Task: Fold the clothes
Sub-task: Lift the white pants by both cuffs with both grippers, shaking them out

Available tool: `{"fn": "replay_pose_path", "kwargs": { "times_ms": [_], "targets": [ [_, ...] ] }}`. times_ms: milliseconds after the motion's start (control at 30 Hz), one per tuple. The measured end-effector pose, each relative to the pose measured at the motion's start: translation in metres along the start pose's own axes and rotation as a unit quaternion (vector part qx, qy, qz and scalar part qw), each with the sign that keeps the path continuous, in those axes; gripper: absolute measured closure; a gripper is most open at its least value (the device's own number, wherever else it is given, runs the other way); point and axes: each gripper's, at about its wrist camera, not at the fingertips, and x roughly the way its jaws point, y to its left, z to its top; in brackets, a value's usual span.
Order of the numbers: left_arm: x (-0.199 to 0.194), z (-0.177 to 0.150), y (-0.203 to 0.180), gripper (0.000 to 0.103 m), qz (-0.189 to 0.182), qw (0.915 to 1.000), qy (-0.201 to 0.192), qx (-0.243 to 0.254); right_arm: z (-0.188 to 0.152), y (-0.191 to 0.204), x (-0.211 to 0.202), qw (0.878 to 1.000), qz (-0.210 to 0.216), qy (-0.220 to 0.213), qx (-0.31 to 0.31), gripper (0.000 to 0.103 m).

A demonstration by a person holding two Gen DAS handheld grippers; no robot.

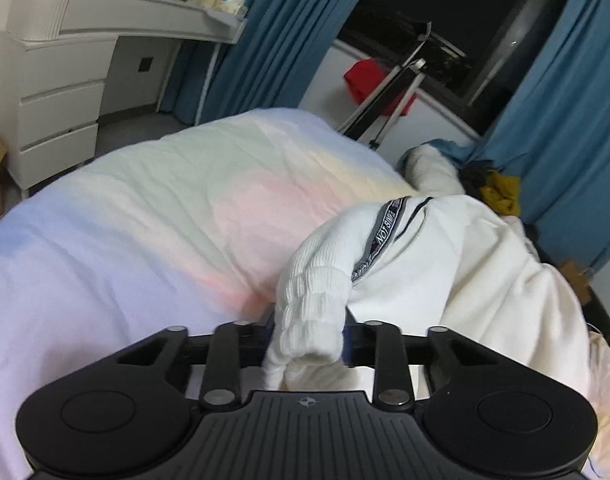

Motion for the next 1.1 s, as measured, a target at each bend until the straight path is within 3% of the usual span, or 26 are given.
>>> {"fn": "replay_pose_path", "kwargs": {
  "times_ms": [67,200,333,467,633,767,933,1000,1100],
  "targets": [
    [0.001,0.009,-0.006,0.084,0.006,1.0000,-0.001,0.006,0.000,-0.001,0.004,1.000,0.016,0.005,0.005,0.083],
    [-0.012,0.047,-0.019,0.087,0.001,0.9990,-0.036,0.026,-0.005,0.005,0.002,0.995,0.080,0.022,0.052,0.085],
    [-0.026,0.112,-0.034,0.088,0.009,0.9962,-0.080,0.034,-0.010,0.037,0.022,0.988,0.130,0.068,0.057,0.087],
    [-0.027,0.184,-0.051,0.088,0.018,0.9916,-0.110,0.067,-0.002,0.084,0.060,0.974,0.205,0.076,0.052,0.087],
    [0.004,0.258,-0.054,0.088,0.061,0.9889,-0.106,0.086,0.001,0.128,0.121,0.959,0.259,0.091,0.068,0.087],
    [0.058,0.275,-0.026,0.087,0.103,0.9823,-0.098,0.122,-0.011,0.148,0.183,0.960,0.250,0.116,0.043,0.087],
    [0.137,0.254,0.044,0.086,0.142,0.9837,-0.028,0.106,-0.037,0.134,0.246,0.969,0.175,0.173,0.001,0.087],
    [0.153,0.248,0.070,0.085,0.144,0.9864,-0.010,0.079,-0.046,0.121,0.260,0.970,0.154,0.190,0.002,0.088],
    [0.151,0.245,0.092,0.078,0.120,0.9911,-0.010,0.056,-0.049,0.102,0.263,0.966,0.168,0.192,0.046,0.089]
  ]
}}
